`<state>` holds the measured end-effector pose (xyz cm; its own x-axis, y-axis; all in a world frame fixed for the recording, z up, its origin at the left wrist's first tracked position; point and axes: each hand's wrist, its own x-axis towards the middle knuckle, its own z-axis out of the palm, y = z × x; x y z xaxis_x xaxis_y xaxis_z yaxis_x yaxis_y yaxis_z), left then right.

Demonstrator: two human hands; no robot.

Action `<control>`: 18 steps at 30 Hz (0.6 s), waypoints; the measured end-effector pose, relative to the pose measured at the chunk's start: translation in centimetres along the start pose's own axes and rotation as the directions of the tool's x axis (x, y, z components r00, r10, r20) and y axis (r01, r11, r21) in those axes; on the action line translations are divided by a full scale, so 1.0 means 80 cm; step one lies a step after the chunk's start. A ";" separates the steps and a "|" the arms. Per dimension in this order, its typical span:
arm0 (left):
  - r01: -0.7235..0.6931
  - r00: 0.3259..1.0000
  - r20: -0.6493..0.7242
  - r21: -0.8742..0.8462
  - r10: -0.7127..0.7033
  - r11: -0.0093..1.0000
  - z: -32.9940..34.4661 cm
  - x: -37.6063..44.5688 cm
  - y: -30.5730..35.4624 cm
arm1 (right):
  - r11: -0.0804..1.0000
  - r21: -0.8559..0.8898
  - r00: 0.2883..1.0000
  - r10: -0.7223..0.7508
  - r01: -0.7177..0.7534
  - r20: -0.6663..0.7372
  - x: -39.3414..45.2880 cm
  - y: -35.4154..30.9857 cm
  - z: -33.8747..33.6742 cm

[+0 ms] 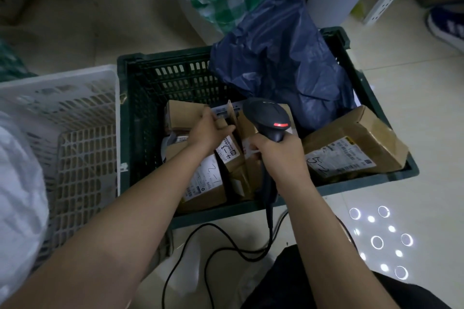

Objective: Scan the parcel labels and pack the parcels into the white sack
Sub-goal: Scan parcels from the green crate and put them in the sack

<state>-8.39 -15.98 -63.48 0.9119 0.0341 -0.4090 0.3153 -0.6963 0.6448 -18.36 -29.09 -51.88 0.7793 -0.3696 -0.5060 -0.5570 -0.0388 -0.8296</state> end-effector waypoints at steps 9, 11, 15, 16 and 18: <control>-0.094 0.978 -0.206 -0.271 0.038 0.958 -0.073 -0.079 0.003 | 0.982 -0.101 0.982 -0.147 0.159 0.118 -0.035 -0.008 0.025; -0.153 0.955 -0.290 -0.301 0.063 0.941 -0.105 -0.111 0.000 | 0.968 -0.141 0.966 -0.183 0.210 0.183 -0.053 -0.011 0.032; -0.213 0.918 -0.393 -0.385 0.049 0.898 -0.164 -0.173 -0.011 | 0.962 -0.126 0.934 -0.197 0.243 0.297 -0.092 -0.017 0.041; -0.225 0.910 -0.413 -0.412 0.039 0.883 -0.178 -0.188 -0.015 | 0.963 -0.114 0.929 -0.197 0.243 0.313 -0.103 -0.018 0.041; -0.237 0.891 -0.453 -0.429 0.020 0.872 -0.204 -0.218 -0.029 | 0.970 -0.045 0.919 -0.211 0.239 0.332 -0.128 -0.018 0.045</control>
<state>-20.73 -3.30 -47.33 0.9379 0.3418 -0.0592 0.1711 -0.3075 0.9361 -24.49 -21.94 -46.33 0.9294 -0.0233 -0.3682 -0.3667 -0.1680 -0.9150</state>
